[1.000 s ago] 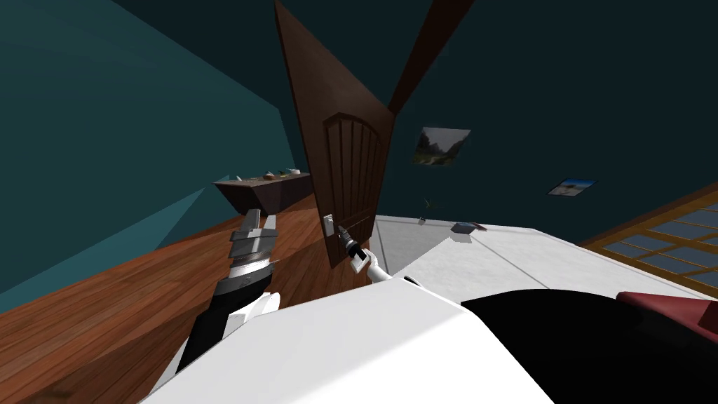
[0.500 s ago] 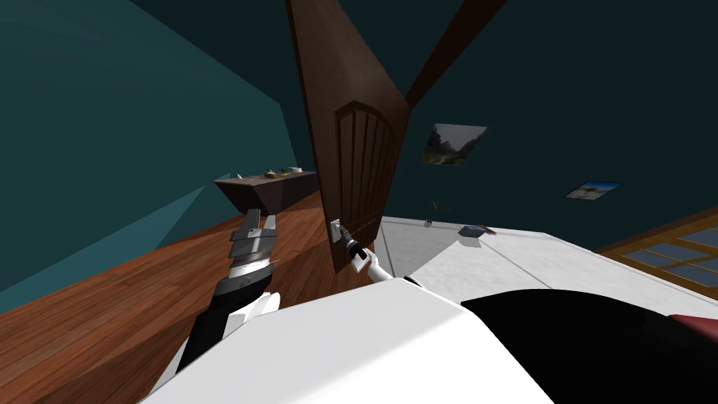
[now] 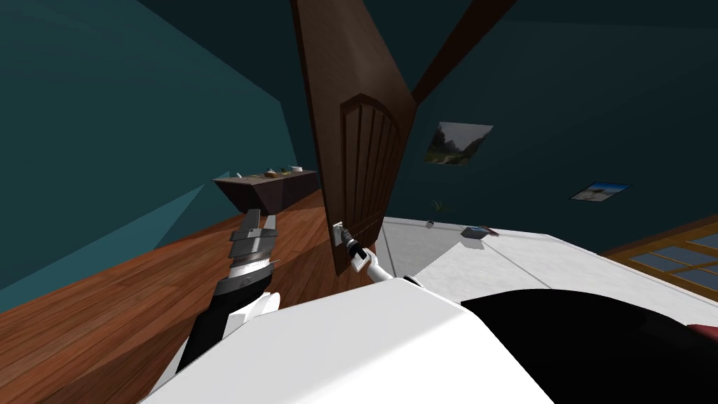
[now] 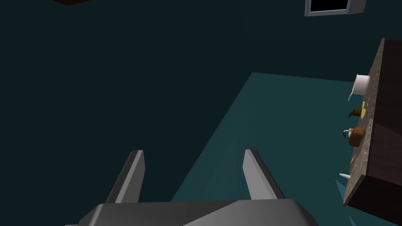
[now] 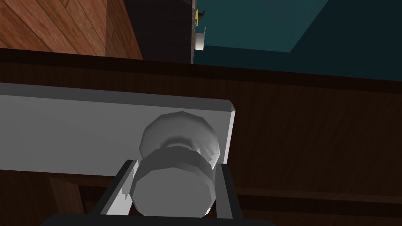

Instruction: Push the door open

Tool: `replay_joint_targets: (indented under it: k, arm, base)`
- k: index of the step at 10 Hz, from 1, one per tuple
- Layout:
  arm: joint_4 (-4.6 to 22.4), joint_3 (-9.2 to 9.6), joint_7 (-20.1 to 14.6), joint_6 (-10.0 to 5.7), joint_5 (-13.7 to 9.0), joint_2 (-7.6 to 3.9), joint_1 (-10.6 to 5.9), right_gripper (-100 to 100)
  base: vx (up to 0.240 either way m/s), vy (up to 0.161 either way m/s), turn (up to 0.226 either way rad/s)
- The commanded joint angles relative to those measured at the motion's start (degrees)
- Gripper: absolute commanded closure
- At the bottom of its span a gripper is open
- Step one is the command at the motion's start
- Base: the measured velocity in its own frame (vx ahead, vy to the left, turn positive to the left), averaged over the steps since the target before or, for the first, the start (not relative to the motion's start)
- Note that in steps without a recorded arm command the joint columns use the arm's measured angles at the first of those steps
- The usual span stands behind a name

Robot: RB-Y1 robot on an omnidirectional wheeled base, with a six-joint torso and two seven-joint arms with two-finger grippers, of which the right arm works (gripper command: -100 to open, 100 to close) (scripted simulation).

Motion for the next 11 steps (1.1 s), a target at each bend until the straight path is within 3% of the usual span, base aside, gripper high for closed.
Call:
replay_joint_targets:
  k: [1, 3, 4, 7, 11]
  arm:
    - [0.1, 0.08, -0.02, 0.09, 0.0, -0.02, 0.18, 100]
    - [0.1, 0.08, -0.02, 0.09, 0.0, -0.02, 0.18, 100]
    - [0.56, -1.0, 0.22, 0.23, -0.11, -0.3, 0.15, 100]
    - [1.0, -2.53, 0.53, 0.27, -0.27, -0.34, -0.12, 100]
    - [2.04, -6.1, 1.25, 0.37, -0.66, 0.28, -0.76, 100]
  base:
    - [-0.028, -0.015, -0.008]
    - [-0.012, -0.005, -0.005]
    - [0.042, 0.1, -0.037]
    - [0.105, 0.159, -0.061]
    - [0.165, 0.194, -0.059]
